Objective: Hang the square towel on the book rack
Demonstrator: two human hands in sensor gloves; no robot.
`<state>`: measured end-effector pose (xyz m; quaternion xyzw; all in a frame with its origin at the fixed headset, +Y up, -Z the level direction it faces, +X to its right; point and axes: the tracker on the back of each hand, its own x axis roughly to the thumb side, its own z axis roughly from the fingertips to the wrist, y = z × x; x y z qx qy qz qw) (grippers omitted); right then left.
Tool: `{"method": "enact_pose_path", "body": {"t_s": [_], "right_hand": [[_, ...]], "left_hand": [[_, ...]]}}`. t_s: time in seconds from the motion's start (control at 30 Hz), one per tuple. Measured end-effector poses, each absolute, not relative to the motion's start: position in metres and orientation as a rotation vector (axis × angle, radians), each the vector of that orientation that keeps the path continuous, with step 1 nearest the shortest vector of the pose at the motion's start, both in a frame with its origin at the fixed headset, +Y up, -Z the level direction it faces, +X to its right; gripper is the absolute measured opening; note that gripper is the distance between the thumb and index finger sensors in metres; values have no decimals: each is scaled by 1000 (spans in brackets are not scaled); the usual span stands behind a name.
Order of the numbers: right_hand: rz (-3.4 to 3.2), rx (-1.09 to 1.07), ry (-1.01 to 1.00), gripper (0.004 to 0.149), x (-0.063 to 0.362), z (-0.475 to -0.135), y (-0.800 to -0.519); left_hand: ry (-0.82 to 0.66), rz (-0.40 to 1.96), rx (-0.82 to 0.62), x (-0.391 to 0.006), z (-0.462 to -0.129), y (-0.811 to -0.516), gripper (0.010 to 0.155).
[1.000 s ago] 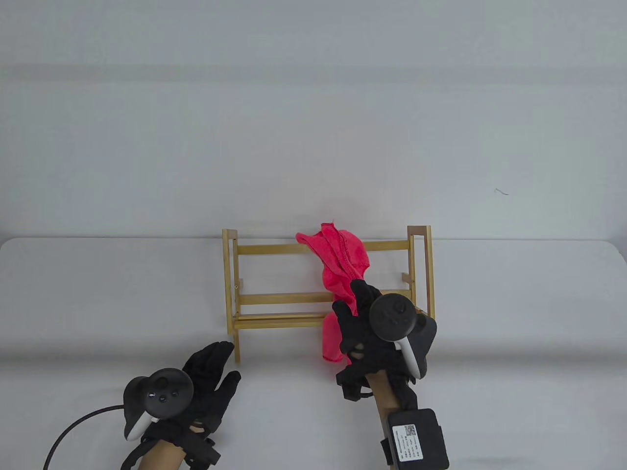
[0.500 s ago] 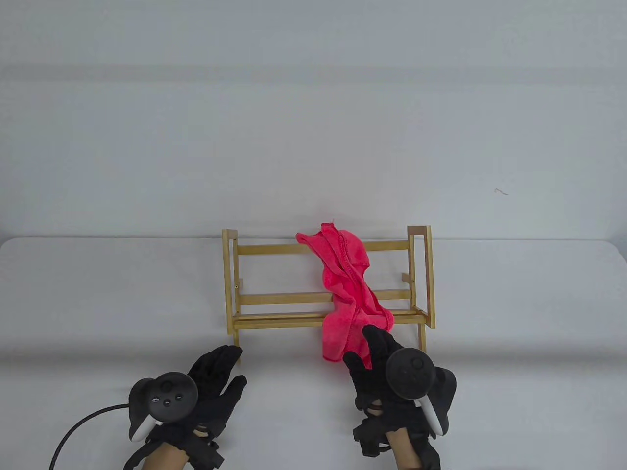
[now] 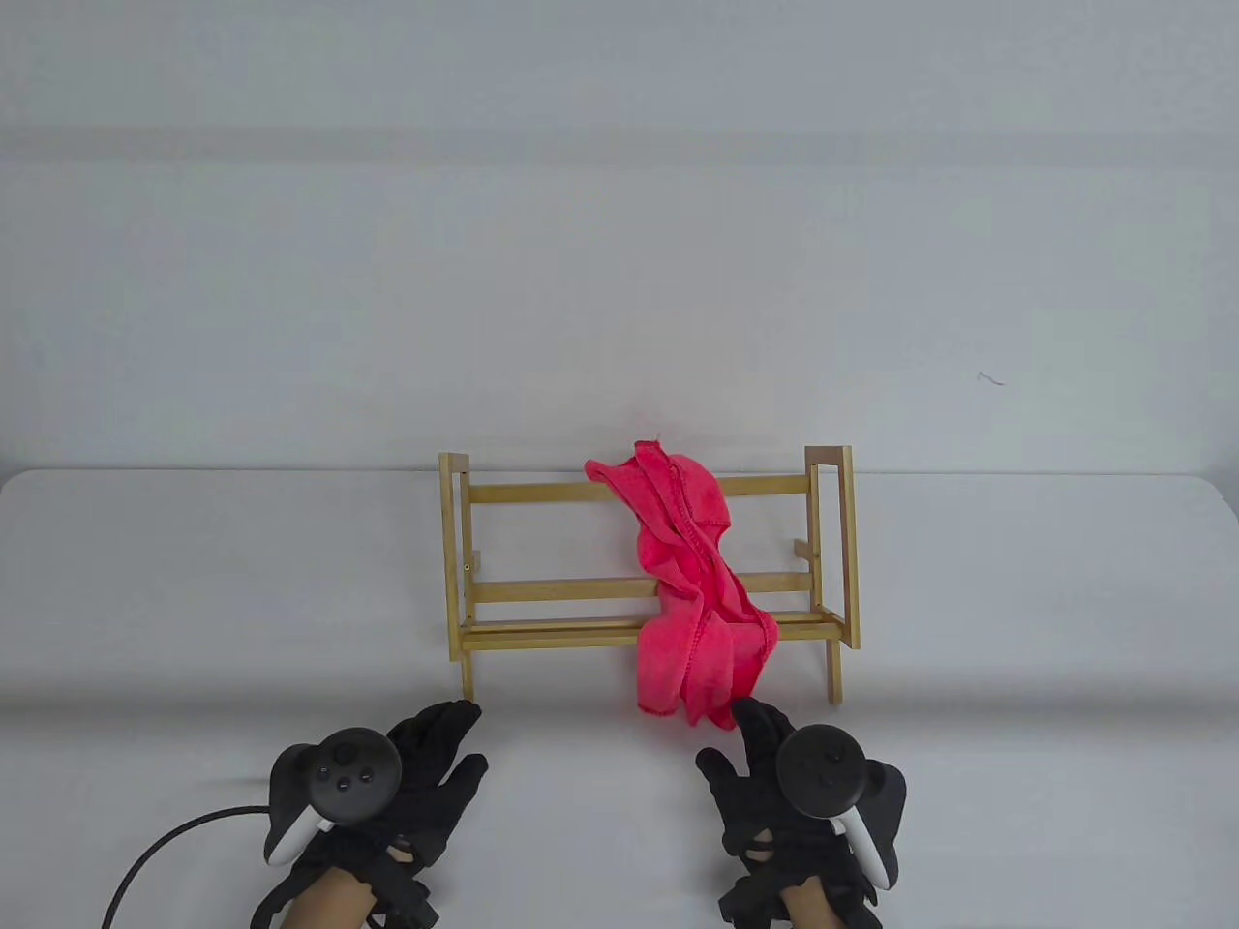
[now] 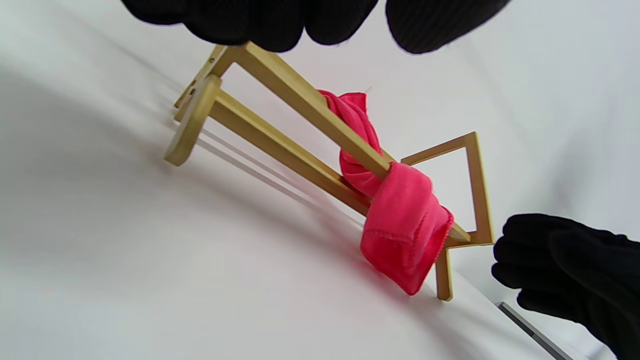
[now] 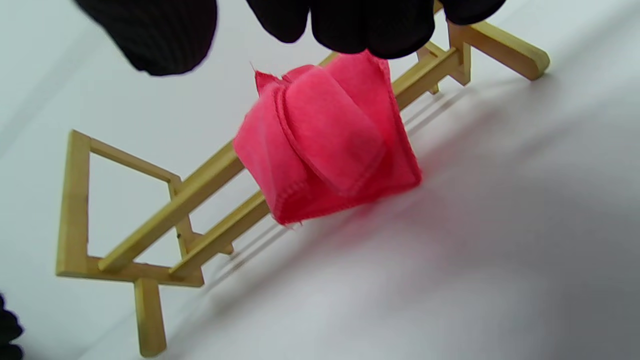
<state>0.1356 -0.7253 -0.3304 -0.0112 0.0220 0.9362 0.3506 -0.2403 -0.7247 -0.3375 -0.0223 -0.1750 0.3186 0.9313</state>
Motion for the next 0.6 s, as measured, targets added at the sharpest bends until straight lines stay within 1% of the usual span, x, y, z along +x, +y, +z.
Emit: {"method": "enact_pose_path", "body": {"t_s": [0.13, 0.3, 0.6], "right_hand": [[2499, -29, 105, 70, 133, -335, -737], [2512, -23, 135, 70, 130, -336, -740], [2519, -6, 175, 69, 127, -337, -740]], "left_hand": [[-337, 613, -100, -243, -342, -736, 62], [-320, 592, -81, -244, -345, -737, 62], [-326, 534, -88, -241, -348, -739, 62]]}}
